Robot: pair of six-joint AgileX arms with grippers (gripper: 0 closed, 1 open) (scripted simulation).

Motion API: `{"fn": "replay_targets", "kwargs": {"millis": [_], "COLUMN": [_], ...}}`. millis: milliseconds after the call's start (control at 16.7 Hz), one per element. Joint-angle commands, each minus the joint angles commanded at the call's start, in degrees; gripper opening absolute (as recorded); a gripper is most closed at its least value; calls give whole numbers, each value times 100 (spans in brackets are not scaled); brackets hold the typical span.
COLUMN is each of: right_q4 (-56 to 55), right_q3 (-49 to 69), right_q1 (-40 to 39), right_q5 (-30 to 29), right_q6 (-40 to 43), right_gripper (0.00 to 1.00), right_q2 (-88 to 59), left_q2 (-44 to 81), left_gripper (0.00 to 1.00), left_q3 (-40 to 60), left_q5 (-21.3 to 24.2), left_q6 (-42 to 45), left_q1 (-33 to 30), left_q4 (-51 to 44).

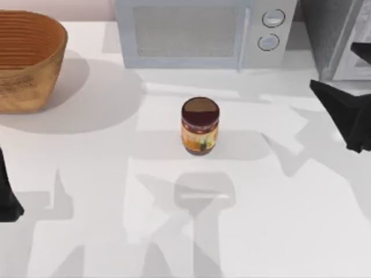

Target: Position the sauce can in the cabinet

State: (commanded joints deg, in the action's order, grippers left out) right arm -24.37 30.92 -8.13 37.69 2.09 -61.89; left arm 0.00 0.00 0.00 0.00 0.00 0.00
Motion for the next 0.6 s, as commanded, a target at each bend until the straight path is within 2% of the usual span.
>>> {"fn": "replay_targets", "kwargs": {"millis": [600], "right_q4": [-1844], "right_q3": [2515], "right_q1": [-334], "right_q5": [2557], "right_q6": [1159], "right_gripper": [100], "right_q2": [-5531], "left_q2": [0], "left_gripper": [100], "left_q3": [0], "left_q5": [0], "left_q6": [0], "left_q1": [0], "left_q4": [0]}}
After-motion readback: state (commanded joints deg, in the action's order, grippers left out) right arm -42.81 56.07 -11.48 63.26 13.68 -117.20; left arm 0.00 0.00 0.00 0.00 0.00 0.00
